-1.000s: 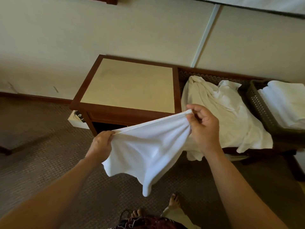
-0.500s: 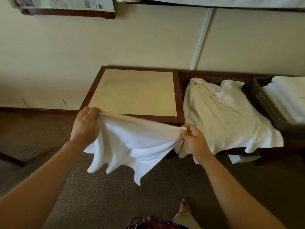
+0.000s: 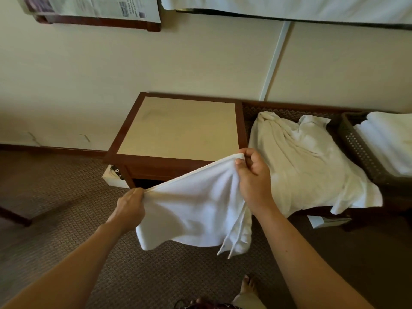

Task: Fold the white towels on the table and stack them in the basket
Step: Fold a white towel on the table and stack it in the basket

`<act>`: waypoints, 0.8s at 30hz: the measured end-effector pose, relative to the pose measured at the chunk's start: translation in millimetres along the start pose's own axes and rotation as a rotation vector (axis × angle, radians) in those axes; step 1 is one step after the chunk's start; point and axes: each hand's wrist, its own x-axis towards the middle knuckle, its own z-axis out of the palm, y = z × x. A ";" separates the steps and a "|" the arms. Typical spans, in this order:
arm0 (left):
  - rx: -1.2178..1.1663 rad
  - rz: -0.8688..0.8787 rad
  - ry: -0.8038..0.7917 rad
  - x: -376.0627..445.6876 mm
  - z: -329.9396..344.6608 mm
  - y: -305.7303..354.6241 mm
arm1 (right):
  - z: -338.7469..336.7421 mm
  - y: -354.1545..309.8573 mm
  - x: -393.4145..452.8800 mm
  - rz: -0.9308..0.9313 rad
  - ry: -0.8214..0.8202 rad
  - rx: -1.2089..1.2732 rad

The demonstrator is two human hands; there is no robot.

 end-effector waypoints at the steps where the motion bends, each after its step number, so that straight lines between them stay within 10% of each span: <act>1: -0.049 0.005 -0.006 -3.0 5.2 3.0 | 0.2 -3.7 0.5 -0.020 -0.007 -0.006; 24: -0.498 -0.231 0.144 -17.9 47.3 39.6 | -31.1 -8.4 -1.9 0.014 0.038 0.029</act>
